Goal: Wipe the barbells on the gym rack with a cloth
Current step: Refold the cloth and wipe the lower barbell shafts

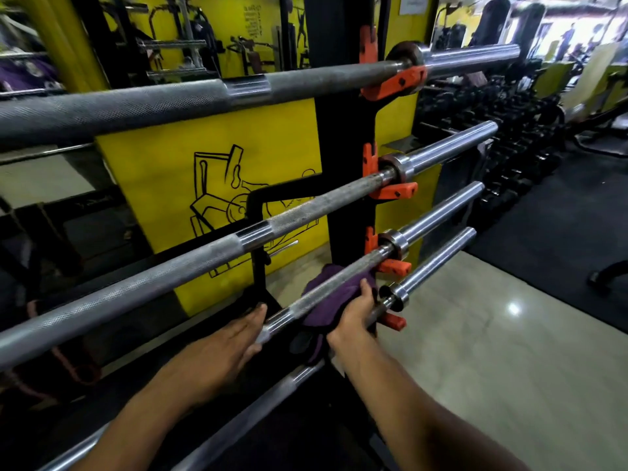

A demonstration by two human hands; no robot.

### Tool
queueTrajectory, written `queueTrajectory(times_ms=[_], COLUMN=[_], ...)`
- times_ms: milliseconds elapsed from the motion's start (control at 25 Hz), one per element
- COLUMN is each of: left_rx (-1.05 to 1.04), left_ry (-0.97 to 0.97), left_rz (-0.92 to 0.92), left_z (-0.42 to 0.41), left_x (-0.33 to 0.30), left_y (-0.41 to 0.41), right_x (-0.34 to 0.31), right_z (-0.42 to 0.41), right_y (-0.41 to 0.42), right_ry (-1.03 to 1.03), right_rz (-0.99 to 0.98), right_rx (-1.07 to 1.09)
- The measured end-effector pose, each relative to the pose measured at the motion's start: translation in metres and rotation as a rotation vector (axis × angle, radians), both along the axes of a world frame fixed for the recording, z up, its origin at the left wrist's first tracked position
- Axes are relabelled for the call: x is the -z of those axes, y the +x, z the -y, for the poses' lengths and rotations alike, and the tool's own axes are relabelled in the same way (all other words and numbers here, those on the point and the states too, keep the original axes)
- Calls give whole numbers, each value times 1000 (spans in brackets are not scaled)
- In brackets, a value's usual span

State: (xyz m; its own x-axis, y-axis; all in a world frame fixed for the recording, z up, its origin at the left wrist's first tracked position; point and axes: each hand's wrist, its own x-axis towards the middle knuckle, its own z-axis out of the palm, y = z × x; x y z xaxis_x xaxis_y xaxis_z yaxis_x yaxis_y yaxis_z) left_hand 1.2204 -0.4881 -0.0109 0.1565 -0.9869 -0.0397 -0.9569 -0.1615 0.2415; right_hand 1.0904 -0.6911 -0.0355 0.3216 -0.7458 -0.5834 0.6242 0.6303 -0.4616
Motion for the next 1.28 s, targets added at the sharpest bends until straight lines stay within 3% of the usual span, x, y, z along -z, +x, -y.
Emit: queueTrajectory(times_ms=[120,240,400,600,800,880,1000,1120,1200,1280], left_rx=[-40,-50,-99,-200,-392,-532,-721,-808,-905,-1090], left_ry=[-35,-64,-92,-116,-88,-63,-59,-77,-53,-60], left_rz=[0,-6,-21,39,105,125,161,242,315,352], left_z=[-7,-7,-8,-7,-8,-10,-13,-14,-21,-30], left_x=[3,5,4,-7,-15,-12,-6,-4,5,16], left_y=[-1,0,0,-9,-23,-28,-42,-56,-60,-67], right_x=[-3,-15,-7,0,-19,-49,-83,-49,-28,-24], right_z=[-28,-1,14,-38,-45,-46,-30,3,15,30], right_y=[4,-10,-12,-29,-85,-94,-92,-48,-26,-14], right_ry=[13,-72,-74,-83,-375,-700,-1592,-2385,-2775,-2987], right_rz=[73,103,4,-108,-328,-454,-363,-433,-610,-661], right_rx=[-91,-27,-44,-423,-775,-825,-656,-651,-808,-986])
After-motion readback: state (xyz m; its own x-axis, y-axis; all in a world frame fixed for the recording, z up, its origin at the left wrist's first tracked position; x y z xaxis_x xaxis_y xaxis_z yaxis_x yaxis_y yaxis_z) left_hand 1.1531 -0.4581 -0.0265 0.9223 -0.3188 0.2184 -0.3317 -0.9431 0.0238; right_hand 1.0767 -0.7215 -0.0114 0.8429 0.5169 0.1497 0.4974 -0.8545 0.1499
